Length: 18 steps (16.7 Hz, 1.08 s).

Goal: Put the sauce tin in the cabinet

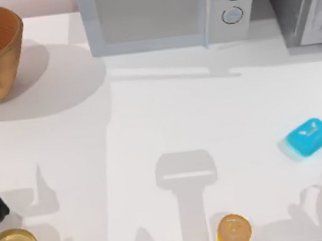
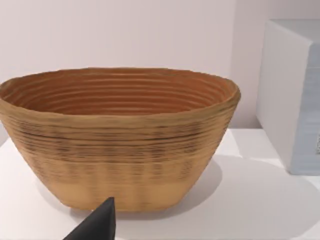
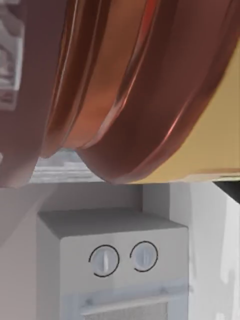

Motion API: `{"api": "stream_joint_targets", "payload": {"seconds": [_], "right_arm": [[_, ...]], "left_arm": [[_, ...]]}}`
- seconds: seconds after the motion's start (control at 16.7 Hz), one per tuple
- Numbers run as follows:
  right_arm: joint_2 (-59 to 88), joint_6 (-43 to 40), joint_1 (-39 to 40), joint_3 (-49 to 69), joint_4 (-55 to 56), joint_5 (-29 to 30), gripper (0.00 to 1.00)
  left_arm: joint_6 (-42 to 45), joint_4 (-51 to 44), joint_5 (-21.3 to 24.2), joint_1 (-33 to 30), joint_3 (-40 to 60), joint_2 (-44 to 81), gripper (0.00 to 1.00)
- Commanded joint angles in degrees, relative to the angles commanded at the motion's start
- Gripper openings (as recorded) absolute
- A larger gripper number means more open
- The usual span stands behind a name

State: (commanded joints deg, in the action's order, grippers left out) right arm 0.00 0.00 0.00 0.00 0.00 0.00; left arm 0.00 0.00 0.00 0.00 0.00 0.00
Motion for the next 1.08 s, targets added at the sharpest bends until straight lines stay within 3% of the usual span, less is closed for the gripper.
{"api": "stream_joint_targets", "payload": {"seconds": [0.3, 0.54, 1.08], "right_arm": [[0.23, 0.3, 0.45, 1.92, -0.14, -0.15, 0.0], [7.3, 2.01, 2.2, 10.12, -2.76, 1.64, 0.0], [39.4, 6.01, 8.28, 54.17, -14.35, 7.91, 0.0]], "left_arm": [[0.0, 0.0, 0.0, 0.0, 0.0, 0.0, 1.0], [0.0, 0.0, 0.0, 0.0, 0.0, 0.0, 1.0], [0.0, 0.0, 0.0, 0.0, 0.0, 0.0, 1.0]]}}
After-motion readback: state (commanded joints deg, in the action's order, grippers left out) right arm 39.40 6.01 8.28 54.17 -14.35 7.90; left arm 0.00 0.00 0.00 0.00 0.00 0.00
